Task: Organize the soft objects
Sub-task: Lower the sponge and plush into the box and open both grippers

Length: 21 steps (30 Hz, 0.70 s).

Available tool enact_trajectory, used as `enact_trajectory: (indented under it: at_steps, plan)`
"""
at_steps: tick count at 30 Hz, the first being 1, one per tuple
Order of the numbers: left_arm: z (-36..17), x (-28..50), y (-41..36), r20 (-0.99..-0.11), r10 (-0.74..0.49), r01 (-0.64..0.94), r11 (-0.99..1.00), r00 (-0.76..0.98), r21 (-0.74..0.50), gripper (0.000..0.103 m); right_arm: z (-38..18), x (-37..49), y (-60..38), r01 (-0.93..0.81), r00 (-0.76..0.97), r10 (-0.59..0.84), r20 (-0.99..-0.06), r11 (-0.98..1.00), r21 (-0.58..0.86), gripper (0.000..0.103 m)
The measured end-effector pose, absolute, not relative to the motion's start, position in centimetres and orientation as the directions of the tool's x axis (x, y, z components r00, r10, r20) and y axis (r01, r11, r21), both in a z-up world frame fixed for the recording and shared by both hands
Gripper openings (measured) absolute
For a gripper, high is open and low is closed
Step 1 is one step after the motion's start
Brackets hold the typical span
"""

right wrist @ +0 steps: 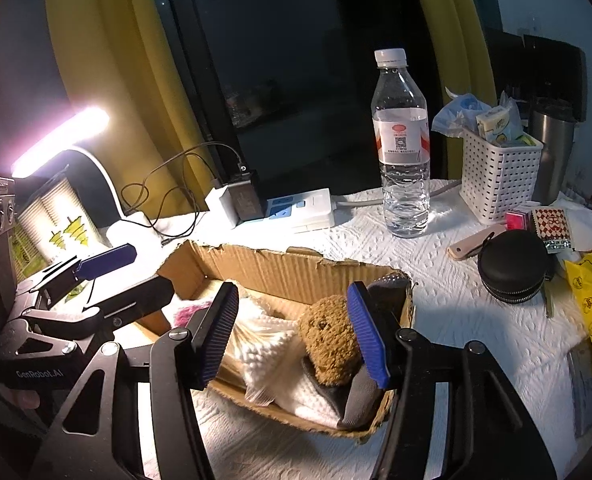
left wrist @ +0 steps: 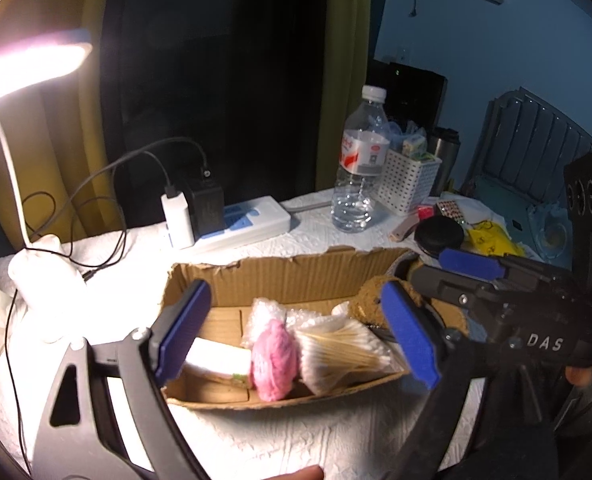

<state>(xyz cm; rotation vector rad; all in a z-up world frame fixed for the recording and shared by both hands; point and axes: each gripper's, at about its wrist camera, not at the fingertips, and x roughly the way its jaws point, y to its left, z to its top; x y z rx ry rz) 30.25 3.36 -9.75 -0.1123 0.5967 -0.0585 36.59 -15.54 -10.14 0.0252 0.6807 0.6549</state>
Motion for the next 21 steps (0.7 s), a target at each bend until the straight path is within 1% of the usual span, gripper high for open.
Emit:
enact_trajectory:
  at_steps: [13, 21]
  plan:
    - [-8.2, 25.8, 3.0, -0.517, -0.097, 0.042, 0.992, 0.851, -0.117, 0.088, -8.6, 32.4, -15.5, -0.565, 0.608, 0.565, -0.558, 0.801, 0.196, 0.06]
    - [-8.9, 23.2, 2.5, -0.525, -0.102, 0.047, 0.992, 0.845, -0.117, 0.088, -9.3, 29.7, -15.8, -0.567, 0.602, 0.56, -0.569, 0.802, 0.189, 0.06]
